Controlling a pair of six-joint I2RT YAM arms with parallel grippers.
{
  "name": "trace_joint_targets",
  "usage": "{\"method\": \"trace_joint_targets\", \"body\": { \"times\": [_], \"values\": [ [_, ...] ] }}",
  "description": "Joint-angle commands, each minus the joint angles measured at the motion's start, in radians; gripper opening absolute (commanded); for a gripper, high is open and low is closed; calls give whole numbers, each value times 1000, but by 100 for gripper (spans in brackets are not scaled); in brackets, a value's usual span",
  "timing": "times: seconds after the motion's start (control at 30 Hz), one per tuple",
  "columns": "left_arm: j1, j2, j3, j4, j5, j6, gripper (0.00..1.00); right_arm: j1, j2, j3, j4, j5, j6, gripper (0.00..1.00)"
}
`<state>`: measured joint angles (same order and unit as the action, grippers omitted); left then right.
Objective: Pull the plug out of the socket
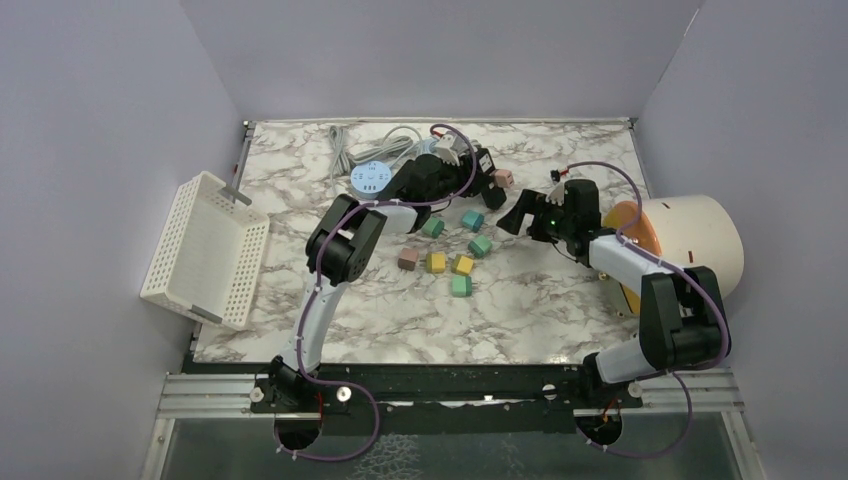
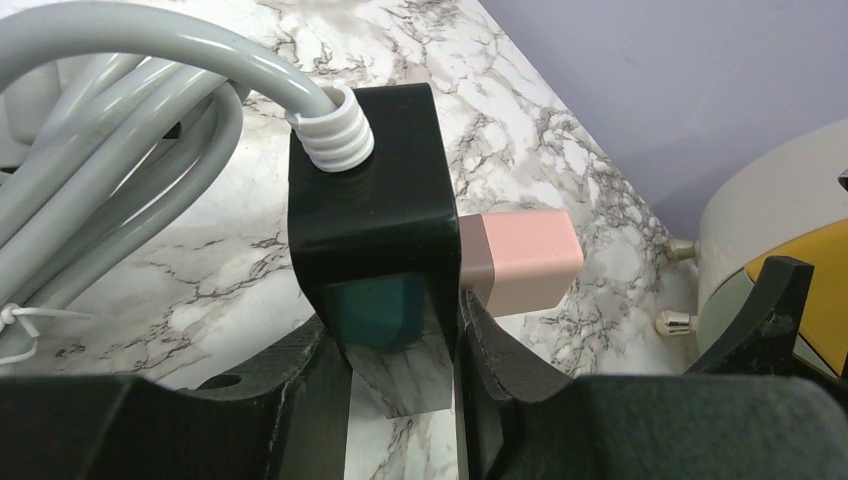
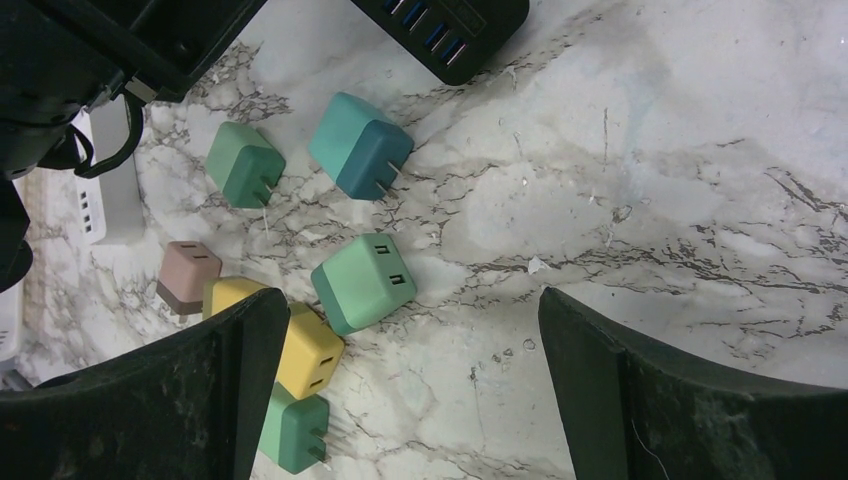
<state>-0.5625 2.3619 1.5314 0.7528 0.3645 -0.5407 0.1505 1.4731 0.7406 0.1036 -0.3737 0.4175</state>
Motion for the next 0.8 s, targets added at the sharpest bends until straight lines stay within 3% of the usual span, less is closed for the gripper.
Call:
{"method": "trace_joint_targets", "body": {
  "times": [0.0, 0.77],
  "values": [
    [-22, 63, -20, -116, -24, 71, 0, 0, -33, -7, -10, 14, -17, 100],
    [-33, 69, -35, -84, -6, 77, 0, 0, -44, -22, 2, -6, -20, 100]
  ]
}}
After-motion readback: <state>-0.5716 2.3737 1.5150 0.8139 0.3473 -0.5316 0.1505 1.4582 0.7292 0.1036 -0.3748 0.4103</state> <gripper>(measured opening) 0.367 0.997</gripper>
